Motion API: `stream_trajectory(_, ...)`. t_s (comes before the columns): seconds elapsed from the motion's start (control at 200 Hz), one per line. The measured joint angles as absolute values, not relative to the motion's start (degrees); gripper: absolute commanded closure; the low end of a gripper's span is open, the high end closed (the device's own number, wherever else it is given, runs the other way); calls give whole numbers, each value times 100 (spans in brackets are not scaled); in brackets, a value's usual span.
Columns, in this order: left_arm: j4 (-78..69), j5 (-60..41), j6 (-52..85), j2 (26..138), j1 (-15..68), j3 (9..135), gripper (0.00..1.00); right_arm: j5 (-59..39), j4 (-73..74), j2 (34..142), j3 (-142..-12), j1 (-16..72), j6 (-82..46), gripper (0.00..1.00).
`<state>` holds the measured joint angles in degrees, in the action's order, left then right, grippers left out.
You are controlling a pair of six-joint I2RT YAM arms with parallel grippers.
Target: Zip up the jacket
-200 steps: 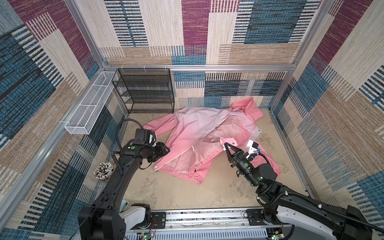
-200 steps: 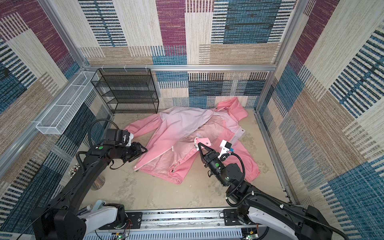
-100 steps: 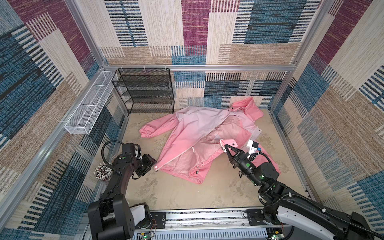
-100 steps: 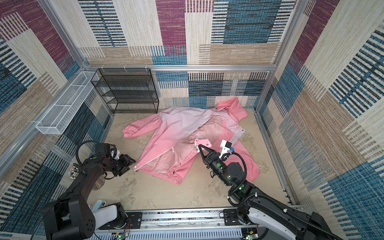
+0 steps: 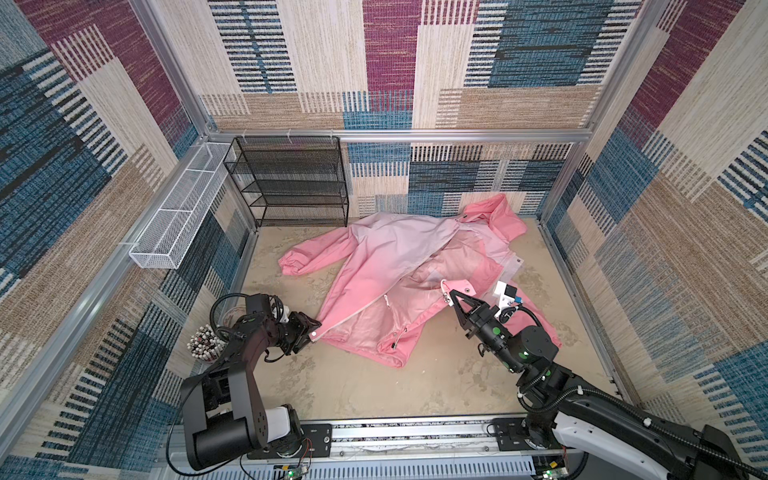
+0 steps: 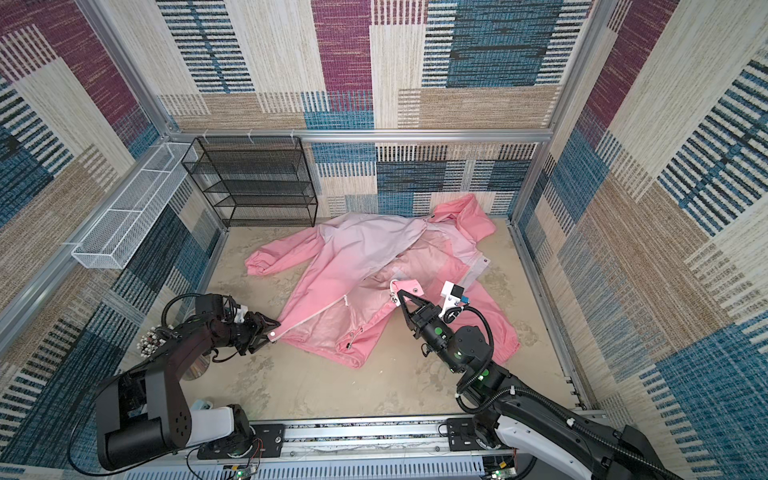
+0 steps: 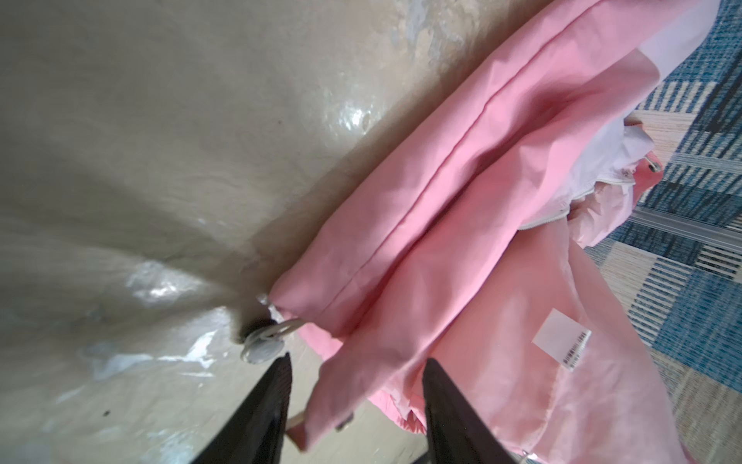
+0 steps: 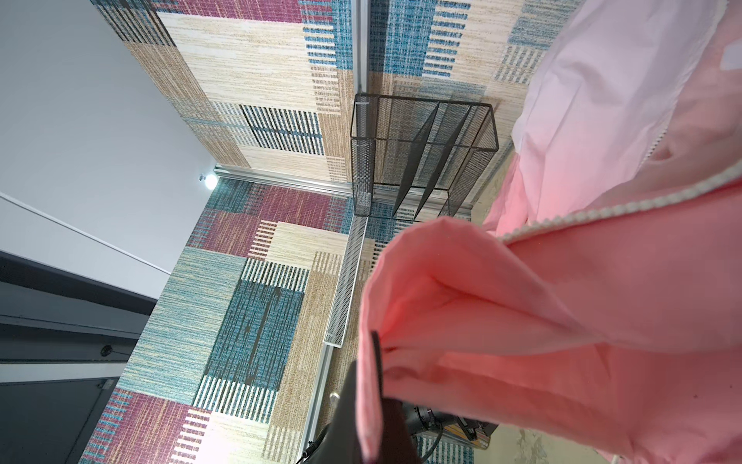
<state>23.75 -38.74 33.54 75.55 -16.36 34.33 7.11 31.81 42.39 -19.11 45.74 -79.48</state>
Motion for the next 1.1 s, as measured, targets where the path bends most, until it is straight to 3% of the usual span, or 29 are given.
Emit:
stream_trajectory(0.326,2296,-4099,3496,7188,-1636,3391,60,696,3192,4431,-1970,4574,-7948,100)
stream_trajectory(0.496,2410,-4106,3461,7277,-1632,3459,48,620,3212,4545,-2056,4574,-7948,100)
stream_trajectory(1.097,2635,-3363,3214,7489,-1444,3607,47,510,3208,4639,-2126,4563,-7948,100)
